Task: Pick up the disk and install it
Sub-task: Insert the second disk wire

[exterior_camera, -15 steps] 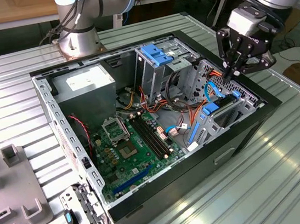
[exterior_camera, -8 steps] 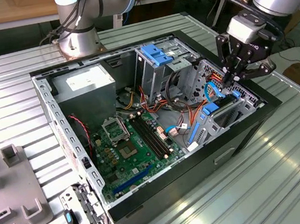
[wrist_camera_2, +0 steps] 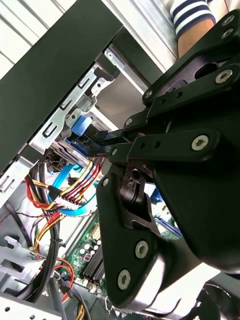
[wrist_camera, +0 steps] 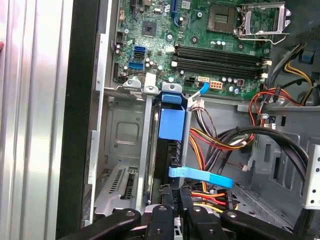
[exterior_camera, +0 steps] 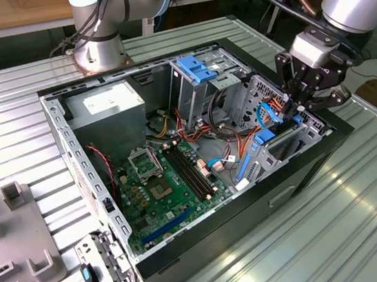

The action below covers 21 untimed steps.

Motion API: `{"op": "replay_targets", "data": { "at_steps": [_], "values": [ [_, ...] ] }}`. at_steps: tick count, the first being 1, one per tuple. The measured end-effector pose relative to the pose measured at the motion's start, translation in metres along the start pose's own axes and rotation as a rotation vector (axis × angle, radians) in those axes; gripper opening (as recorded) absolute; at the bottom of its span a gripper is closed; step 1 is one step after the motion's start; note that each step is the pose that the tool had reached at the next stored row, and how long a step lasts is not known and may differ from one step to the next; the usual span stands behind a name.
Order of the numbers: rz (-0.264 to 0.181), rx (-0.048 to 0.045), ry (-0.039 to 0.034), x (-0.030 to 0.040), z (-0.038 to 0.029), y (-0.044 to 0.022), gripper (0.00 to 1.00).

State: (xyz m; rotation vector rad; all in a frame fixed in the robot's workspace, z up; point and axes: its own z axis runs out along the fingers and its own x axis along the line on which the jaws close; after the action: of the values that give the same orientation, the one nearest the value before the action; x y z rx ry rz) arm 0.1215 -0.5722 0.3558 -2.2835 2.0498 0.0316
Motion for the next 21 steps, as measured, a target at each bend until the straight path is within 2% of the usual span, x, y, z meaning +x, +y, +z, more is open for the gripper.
{"op": "replay_targets", "data": {
  "at_steps": [6, 13, 17, 21],
  "values": [
    [0.002, 0.0001, 0.0001, 0.0002, 0.0013, 0.0029, 0.17],
    [0.002, 0.0002, 0.0000, 0.0032, 0.0085, 0.0040, 0.17],
    [0.004, 0.0004, -0.0014, 0.0032, 0.0076, 0.0039, 0.17],
    [0.020, 0.0026, -0.0114, 0.0029, 0.0071, 0.0039, 0.17]
  ]
}}
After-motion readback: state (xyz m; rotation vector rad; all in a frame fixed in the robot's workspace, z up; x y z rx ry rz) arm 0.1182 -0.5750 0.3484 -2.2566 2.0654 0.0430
